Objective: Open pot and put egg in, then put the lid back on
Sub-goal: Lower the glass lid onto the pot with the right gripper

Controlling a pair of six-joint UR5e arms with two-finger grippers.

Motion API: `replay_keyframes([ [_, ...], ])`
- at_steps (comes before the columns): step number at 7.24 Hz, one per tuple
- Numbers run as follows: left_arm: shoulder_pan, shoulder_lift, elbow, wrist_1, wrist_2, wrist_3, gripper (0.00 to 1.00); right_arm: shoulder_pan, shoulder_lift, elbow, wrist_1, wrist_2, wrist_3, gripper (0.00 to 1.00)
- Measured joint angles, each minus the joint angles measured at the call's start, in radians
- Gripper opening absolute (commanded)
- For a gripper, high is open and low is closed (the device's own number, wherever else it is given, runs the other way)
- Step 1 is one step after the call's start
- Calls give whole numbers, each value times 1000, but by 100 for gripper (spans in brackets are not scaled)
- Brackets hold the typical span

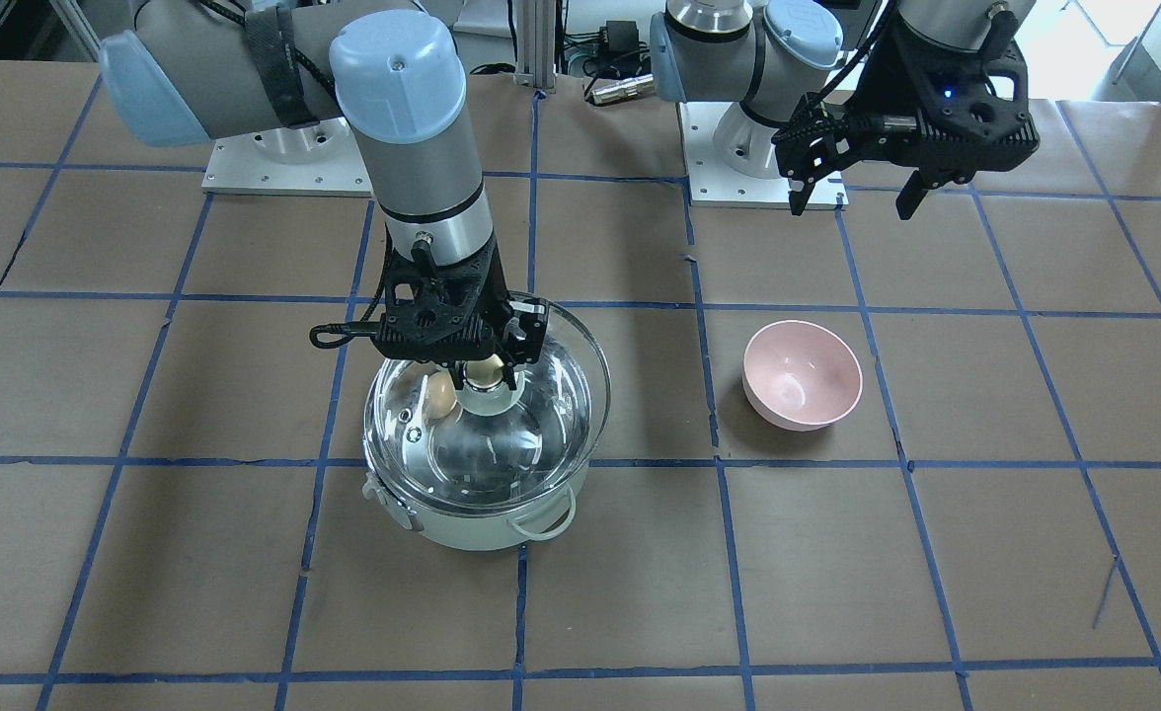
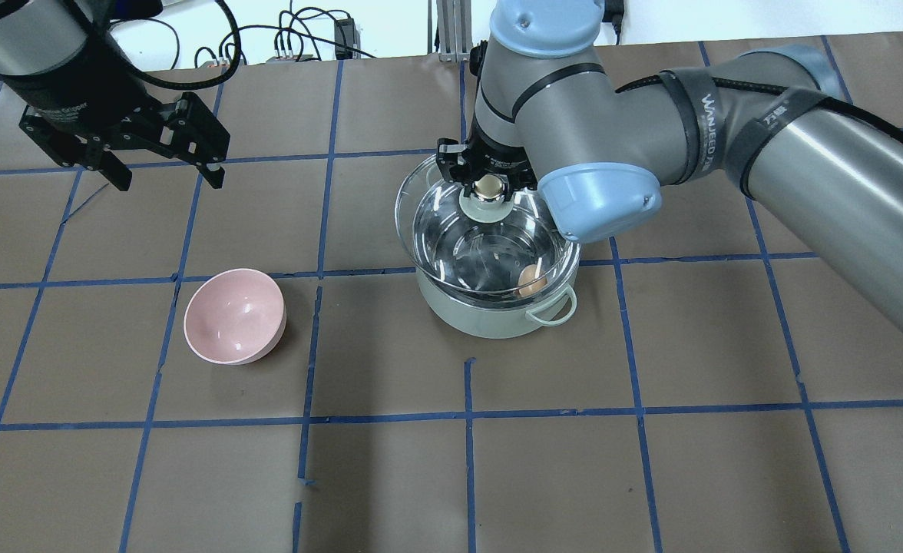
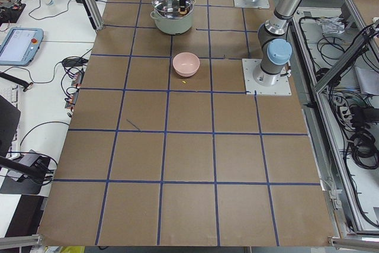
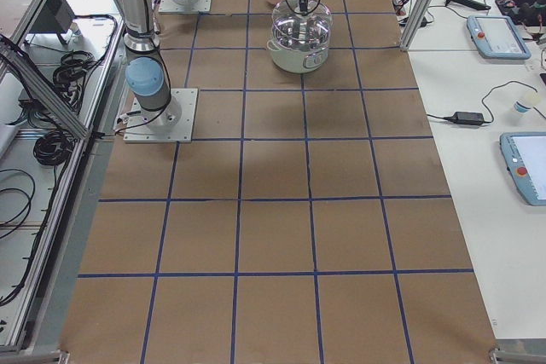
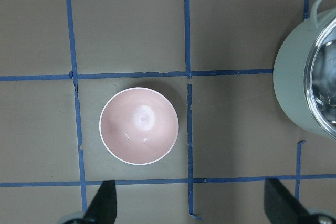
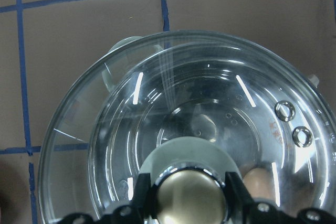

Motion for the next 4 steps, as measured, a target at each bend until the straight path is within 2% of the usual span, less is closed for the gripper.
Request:
replay_keyframes([
  [4,1,8,-6,-2,2,3,100,-5,0,35,-25,-2,-51,37],
])
